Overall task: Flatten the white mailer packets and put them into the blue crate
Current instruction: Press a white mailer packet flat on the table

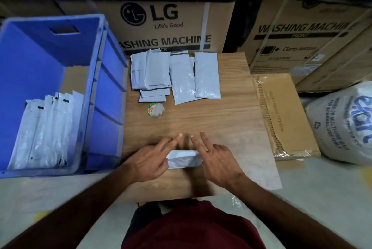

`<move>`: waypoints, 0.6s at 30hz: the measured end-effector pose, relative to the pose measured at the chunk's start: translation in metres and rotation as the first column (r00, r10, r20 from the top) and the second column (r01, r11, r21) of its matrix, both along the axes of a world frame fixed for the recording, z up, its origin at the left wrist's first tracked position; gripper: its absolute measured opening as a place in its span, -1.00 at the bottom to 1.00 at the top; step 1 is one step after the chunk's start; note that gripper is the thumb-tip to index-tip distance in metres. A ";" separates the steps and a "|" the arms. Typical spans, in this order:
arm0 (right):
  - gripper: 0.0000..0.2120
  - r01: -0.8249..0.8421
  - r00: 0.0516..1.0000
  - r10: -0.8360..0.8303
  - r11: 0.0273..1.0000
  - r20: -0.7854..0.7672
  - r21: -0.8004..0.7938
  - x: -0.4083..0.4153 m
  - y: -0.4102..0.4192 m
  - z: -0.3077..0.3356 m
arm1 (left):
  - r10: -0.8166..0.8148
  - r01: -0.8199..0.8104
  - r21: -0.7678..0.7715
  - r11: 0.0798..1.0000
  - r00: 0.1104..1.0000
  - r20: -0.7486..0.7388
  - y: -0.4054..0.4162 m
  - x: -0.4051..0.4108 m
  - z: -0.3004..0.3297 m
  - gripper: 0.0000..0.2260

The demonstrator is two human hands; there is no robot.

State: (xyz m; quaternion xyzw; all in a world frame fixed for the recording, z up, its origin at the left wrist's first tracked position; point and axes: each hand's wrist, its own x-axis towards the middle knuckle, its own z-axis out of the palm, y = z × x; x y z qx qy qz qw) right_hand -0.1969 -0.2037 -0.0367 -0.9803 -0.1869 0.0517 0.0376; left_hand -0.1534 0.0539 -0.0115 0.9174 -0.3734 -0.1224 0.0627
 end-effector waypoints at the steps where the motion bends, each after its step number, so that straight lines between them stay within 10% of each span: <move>1: -0.15 0.002 1.000 -0.002 1.000 -0.012 0.000 0.003 0.000 -0.002 | 0.035 -0.035 0.007 0.999 0.993 -0.117 0.001 0.004 -0.003 -0.18; 18: -0.38 0.169 0.976 -0.127 0.955 -0.179 0.243 -0.023 0.045 -0.090 | 0.301 -0.300 0.038 0.953 0.954 -0.011 -0.018 -0.038 -0.115 -0.40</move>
